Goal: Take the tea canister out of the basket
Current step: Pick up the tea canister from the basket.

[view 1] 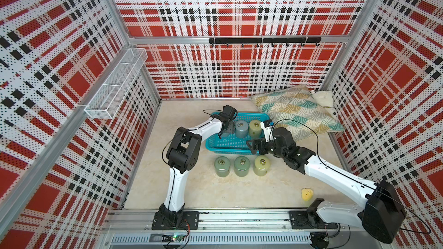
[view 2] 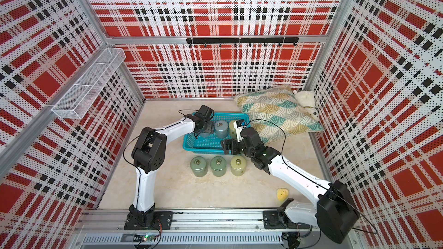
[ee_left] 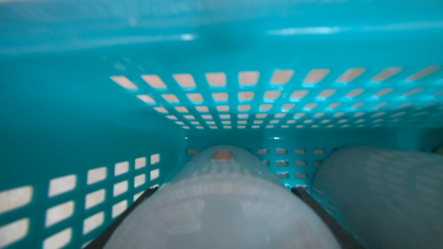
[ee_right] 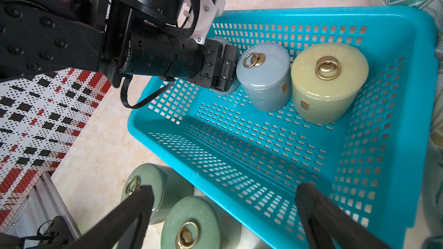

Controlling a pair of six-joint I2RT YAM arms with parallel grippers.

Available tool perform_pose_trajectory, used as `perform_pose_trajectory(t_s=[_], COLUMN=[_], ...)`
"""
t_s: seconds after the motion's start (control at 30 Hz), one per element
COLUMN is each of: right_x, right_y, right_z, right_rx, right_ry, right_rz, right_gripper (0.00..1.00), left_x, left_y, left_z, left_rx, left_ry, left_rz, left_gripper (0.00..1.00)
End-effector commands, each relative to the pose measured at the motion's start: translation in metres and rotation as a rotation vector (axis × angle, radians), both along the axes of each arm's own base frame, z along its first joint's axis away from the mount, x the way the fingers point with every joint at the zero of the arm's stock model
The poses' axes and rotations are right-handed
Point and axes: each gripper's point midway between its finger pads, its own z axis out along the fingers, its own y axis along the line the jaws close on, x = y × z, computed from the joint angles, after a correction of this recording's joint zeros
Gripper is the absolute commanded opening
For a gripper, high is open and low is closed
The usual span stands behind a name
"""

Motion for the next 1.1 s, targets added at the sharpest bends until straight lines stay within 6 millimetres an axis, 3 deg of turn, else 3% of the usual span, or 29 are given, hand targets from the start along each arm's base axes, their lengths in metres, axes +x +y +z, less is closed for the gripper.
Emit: perform_pose_trajectory(t_s=[0.0,0.3,0.6,0.83,1.07], right_x=[0.000,-0.013,-0.036,-0.050,-0.062], right_y=[0.003,0.025,0.050,0.062,0.073], right_z=[0.001,0.005,0.019,0.028,0.030], right_rx=[0.023,0.048,0.068,0.076,0.079], right_ry=[-0.003,-0.015,-0.068,-0.103,-0.117], right_rz=[0.010,0.113,0.234,0.306,0.367], right_gripper=[1.00,1.00,1.00,1.00,1.00], left_x=[-0.001,-0.032,-0.085,-0.128,-0.174], left_y=[-0.006,-0.014,-0.001,0.024,0.053], left_z=[0.048,0.104,0.145,0.160,0.155], left_rx=[-0.029,-0.112,-0.167,-0.188,-0.198], left_ry=[-0.078,-0.137,-0.175,-0.190,-0.179], left_rz=[-0.002,-0.020,-0.013,0.015,0.064], left_gripper=[0.80,0.79,0.80,0.79,0.79])
